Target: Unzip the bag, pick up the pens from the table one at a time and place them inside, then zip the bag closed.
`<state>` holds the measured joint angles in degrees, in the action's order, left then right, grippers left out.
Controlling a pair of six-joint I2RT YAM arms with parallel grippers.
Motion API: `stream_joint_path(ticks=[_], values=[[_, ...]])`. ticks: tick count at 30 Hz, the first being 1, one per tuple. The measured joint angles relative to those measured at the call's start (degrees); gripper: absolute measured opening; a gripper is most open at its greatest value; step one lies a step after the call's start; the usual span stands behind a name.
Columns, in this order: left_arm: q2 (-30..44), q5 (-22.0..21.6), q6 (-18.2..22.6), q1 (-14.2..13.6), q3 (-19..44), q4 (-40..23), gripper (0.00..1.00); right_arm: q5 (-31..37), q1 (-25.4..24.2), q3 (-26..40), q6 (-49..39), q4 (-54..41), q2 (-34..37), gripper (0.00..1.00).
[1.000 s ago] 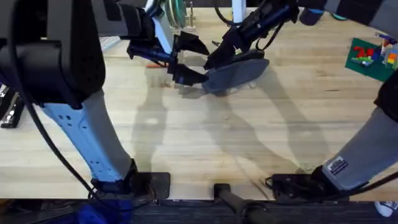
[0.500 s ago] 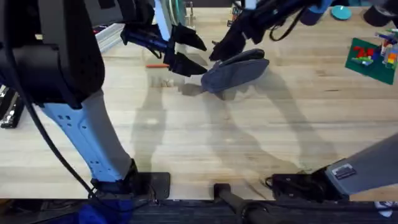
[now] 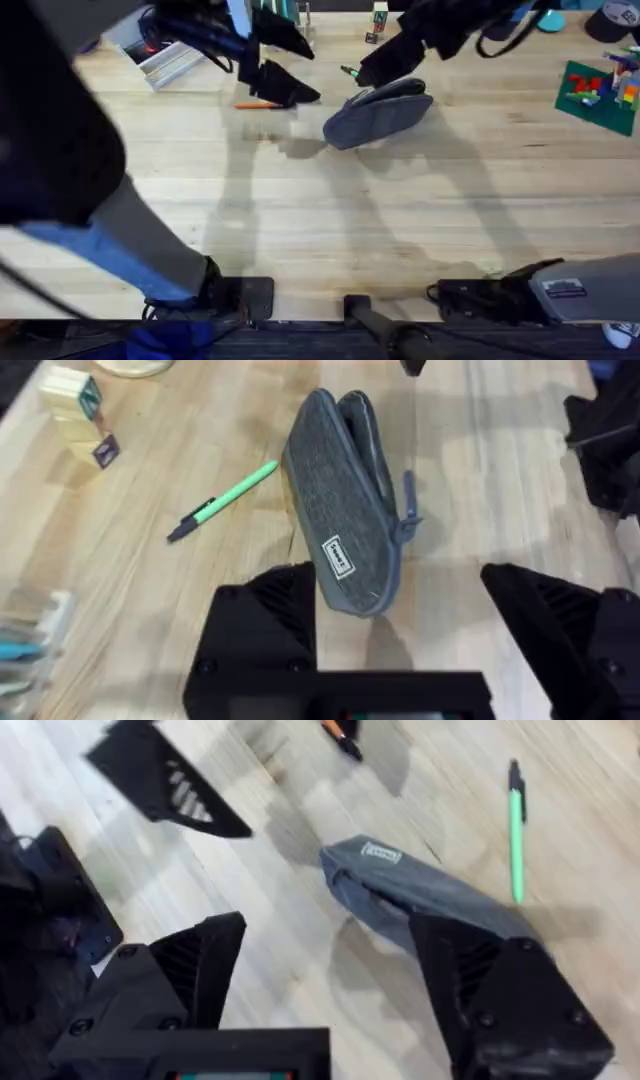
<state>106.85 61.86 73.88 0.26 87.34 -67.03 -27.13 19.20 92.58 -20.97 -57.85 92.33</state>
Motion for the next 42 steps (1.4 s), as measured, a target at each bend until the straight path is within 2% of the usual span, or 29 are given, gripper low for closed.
stream_joint_path(ticks=[9,20,24,32,39,41,42], values=[[-11.4,-10.6,-14.1,-0.7,0.1,-0.1,0.997,7.0,0.0,-0.1,8.2,-4.6,-7.4,0.996],[-22.1,-30.6,-41.6,-4.6,0.1,-0.1,0.996,16.4,0.0,-0.5,15.7,-14.1,-17.4,0.996],[-24.3,-35.8,-48.8,-5.9,0.1,-2.2,0.997,18.9,0.0,-0.7,16.7,-16.7,-19.4,0.996],[-28.7,-41.7,-56.8,-10.2,0.1,-6.0,0.996,21.6,0.0,-0.9,17.0,-21.1,-22.5,0.995],[-31.5,-43.4,-59.3,-12.4,0.1,-7.8,0.995,22.0,0.0,-1.0,17.2,-23.4,-22.5,0.992],[-31.7,-43.6,-59.4,-12.4,0.1,-8.4,0.995,22.0,0.0,-1.0,17.1,-23.4,-22.5,0.908],[-31.8,-43.7,-59.5,-12.4,0.1,-8.8,0.995,22.0,0.0,-1.0,16.9,-23.4,-22.5,0.805]])
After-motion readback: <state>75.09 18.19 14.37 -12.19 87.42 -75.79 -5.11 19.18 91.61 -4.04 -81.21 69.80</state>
